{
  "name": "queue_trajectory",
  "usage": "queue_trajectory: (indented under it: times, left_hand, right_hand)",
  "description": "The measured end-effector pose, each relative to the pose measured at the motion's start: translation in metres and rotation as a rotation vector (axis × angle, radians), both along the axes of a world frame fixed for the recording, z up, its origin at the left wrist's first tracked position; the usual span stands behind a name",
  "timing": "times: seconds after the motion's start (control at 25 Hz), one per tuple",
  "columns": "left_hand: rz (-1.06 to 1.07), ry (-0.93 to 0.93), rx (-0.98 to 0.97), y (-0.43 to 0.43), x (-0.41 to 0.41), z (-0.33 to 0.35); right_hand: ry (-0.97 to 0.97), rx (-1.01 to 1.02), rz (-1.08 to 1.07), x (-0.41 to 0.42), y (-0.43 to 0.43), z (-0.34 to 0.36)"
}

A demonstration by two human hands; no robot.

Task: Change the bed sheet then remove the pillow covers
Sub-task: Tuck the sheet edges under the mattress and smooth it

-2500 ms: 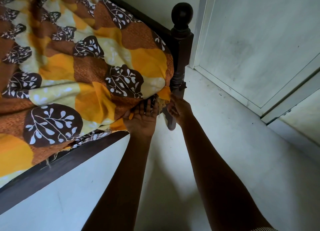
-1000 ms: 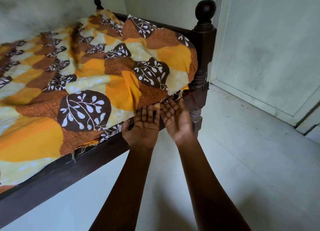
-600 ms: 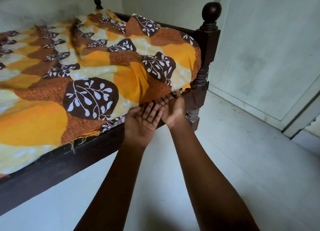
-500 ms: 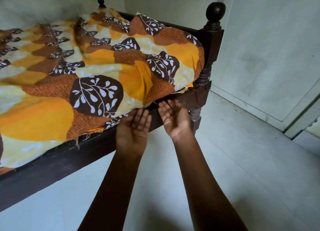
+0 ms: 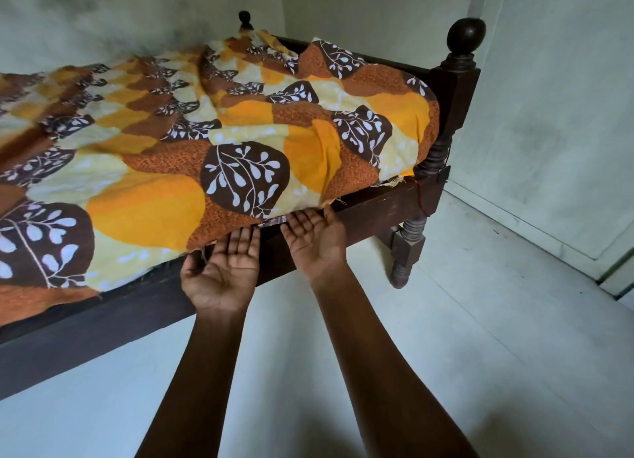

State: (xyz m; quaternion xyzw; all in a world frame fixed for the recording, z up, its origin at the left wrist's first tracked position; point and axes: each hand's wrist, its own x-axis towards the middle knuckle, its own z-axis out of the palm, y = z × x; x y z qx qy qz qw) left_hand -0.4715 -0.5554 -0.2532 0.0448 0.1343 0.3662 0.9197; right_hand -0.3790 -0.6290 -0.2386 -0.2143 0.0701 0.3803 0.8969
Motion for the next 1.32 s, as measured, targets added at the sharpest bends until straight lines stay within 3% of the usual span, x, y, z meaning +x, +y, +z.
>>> queue_trajectory:
  times: [0.12,0.2,0.32,0.44,0.64,0.84,1.0,1.2,1.32]
  left_hand:
    - [0.004,-0.029,-0.015,-0.002,0.001,-0.003]
    - [-0.002,0.052,0.023,-0.008,0.005,-0.001]
    - [-0.05,0.231,0.103,-0.026,0.008,0.0]
    - [-0.129,0.247,0.101,-0.045,0.017,-0.003]
    - [-0.35,0.2,0.114,-0.085,0.075,0.006]
    - [-0.395,0.194,0.083,-0.112,0.142,0.025]
    - [-0.385,0.08,0.093,-0.105,0.16,0.017]
    - [-0.387,-0.06,0.11,-0.1,0.159,0.003]
    - [-0.401,-0.016,0.09,-0.1,0.157,0.003]
  right_hand:
    - [0.063,0.096,-0.062,0.002,0.026,0.009]
    - [0.088,0.1,-0.09,0.006,0.036,0.009]
    - [-0.003,-0.004,-0.03,0.006,0.022,0.003]
    - [-0.123,-0.163,-0.081,0.018,-0.014,-0.013]
    - [-0.128,-0.173,-0.379,0.089,-0.075,-0.018]
    - [-0.098,-0.139,-0.322,0.148,-0.087,-0.007]
    - [-0.124,-0.126,-0.23,0.17,-0.081,-0.003]
    - [-0.019,0.095,-0.286,0.191,-0.055,-0.007]
    - [0.017,-0.005,-0.316,0.192,-0.053,-0.004]
